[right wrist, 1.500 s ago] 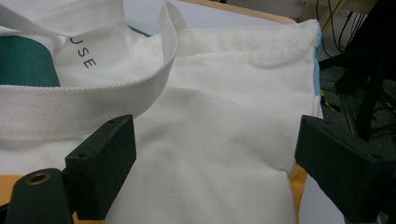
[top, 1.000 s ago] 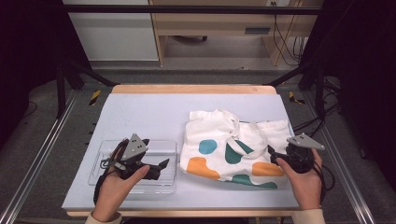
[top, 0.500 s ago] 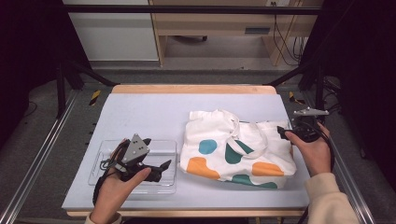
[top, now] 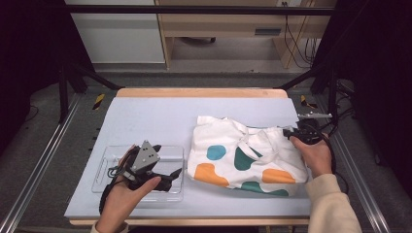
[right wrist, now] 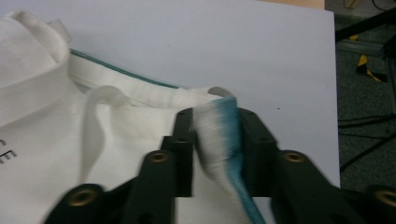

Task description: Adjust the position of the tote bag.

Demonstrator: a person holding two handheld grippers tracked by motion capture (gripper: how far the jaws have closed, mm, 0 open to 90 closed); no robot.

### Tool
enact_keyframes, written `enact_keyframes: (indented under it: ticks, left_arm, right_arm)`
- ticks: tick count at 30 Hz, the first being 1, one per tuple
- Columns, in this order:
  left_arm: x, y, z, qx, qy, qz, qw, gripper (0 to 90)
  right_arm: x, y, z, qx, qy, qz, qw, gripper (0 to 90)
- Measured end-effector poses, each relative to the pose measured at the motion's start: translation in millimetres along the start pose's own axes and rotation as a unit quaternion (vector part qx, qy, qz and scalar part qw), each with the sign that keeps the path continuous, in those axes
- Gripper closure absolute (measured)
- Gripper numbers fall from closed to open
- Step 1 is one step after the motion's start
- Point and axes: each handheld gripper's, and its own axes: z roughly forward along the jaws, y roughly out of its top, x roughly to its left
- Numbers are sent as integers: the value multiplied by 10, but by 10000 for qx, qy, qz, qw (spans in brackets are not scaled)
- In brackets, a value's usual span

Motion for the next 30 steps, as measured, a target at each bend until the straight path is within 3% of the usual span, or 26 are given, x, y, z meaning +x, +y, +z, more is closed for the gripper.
enact_keyframes:
  ticks: [4, 7, 10, 14, 17, 22, 25, 30]
  left_arm:
    - [-16, 4, 7, 24, -22, 20, 10000, 73]
    - [-35, 24, 22, 30, -51, 40, 10000, 73]
    - [-59, 74, 65, 66, -81, 115, 9999, 74]
    - [-94, 221, 155, 30, -110, 210, 9997, 80]
    - [-119, 355, 262, 56, -130, 287, 9995, 81]
    - [-175, 603, 517, 162, -174, 466, 9986, 92]
    - [-183, 714, 700, 247, -185, 561, 9979, 98]
    - [-149, 827, 985, 335, -278, 512, 9977, 127]
  right_arm:
    - [97, -33, -75, -81, 29, -166, 9998, 759]
    - [169, -52, -213, -399, 155, -165, 9989, 767]
    - [278, -56, -388, -724, 289, -245, 9967, 770]
    - [478, -55, -673, -1188, 469, -478, 9907, 773]
    - [637, -78, -877, -1459, 594, -658, 9853, 774]
    - [771, -126, -1024, -1689, 740, -844, 9792, 775]
    - [803, -142, -1058, -1724, 765, -901, 9779, 775]
    - [838, -193, -1135, -1833, 911, -972, 9740, 775]
